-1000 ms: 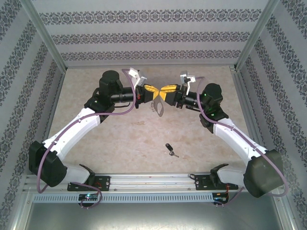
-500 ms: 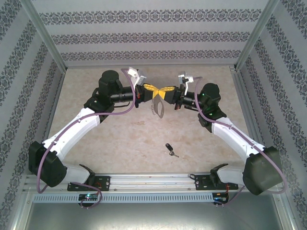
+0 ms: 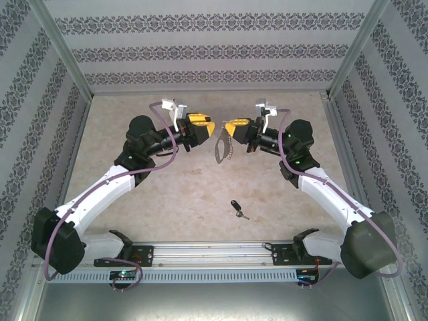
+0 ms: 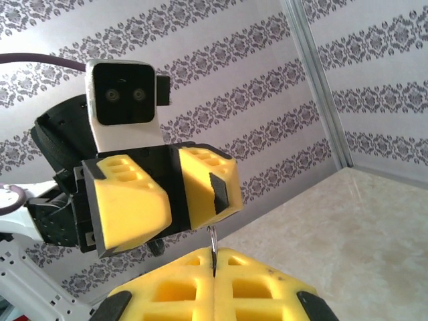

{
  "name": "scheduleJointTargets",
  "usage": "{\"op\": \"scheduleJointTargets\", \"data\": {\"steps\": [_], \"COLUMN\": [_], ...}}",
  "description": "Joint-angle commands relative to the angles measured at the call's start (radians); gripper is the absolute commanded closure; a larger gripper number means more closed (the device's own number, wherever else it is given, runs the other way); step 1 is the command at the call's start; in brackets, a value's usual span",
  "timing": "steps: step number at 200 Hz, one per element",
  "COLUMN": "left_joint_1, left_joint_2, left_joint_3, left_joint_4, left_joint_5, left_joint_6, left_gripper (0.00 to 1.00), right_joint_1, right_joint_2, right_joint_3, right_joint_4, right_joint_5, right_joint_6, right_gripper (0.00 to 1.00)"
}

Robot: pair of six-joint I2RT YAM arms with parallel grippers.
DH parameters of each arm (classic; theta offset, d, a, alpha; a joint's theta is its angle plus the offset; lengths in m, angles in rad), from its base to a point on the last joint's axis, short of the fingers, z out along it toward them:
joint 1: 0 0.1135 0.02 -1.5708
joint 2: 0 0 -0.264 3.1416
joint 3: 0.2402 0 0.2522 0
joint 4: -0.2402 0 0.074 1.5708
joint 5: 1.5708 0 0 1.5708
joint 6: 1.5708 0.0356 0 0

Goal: Put the keys on the keyring

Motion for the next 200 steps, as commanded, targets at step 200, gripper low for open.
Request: {"op": "scheduleJointTargets", "data": {"steps": [200], "left_joint_1": [-0.039], "left_joint_2": [0.143], "left_joint_3": [0.074], "left_joint_4": [0.242], "left_joint_5": [0.224], "left_joint_6": [-0.236], "left_gripper": [0.73], "right_joint_1": [0.025], "right_joint_2": [0.0], "right_joint_3": [0.011], "right_joint_4": [0.097], "right_joint_5": [0.007], "right_joint_6": [0.03], "right_gripper": [1.0]}}
